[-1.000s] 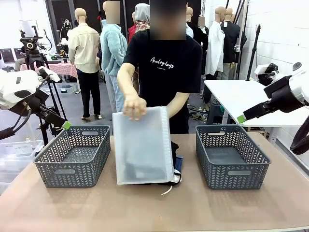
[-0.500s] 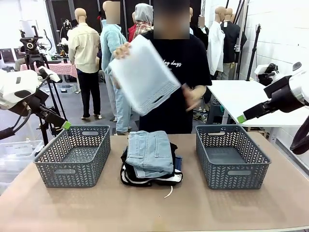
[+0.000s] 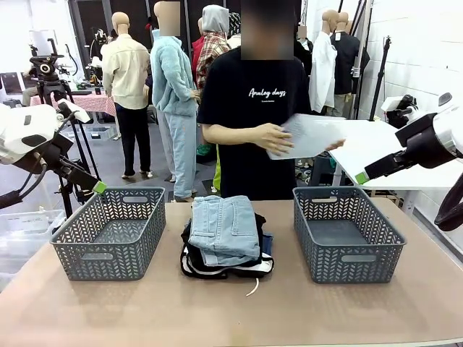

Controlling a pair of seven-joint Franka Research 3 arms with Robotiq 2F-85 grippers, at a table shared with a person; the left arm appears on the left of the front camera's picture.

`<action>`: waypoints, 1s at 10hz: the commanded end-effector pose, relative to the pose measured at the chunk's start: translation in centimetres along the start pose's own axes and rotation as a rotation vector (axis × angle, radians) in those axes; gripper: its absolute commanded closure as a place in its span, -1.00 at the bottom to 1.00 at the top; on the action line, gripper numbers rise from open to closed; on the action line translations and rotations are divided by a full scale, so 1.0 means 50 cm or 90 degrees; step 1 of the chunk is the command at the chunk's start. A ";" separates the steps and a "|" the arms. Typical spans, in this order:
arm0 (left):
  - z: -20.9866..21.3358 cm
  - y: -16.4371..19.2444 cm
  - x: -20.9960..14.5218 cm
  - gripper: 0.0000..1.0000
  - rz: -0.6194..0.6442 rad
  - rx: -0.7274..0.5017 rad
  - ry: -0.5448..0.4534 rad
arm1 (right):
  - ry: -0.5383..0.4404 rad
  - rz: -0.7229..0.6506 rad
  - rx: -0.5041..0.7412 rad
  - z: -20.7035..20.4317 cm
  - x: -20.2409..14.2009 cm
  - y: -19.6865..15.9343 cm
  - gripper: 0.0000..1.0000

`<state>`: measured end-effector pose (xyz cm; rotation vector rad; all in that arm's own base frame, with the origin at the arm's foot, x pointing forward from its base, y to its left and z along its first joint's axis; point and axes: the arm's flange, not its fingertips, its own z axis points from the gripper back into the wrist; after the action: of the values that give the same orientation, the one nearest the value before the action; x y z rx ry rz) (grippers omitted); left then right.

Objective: Sort the tops and bottoms.
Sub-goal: Lift clothes from the center of the table with your left hand.

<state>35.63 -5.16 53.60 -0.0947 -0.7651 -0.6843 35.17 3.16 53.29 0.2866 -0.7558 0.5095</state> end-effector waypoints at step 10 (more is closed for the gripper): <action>0.001 0.004 0.000 -0.89 0.001 0.002 -0.007 | -0.004 -0.003 0.008 -0.002 0.001 0.000 -1.00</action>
<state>35.63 -5.15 53.60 -0.0947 -0.7651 -0.6842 35.17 3.16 53.29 0.2866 -0.7558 0.5095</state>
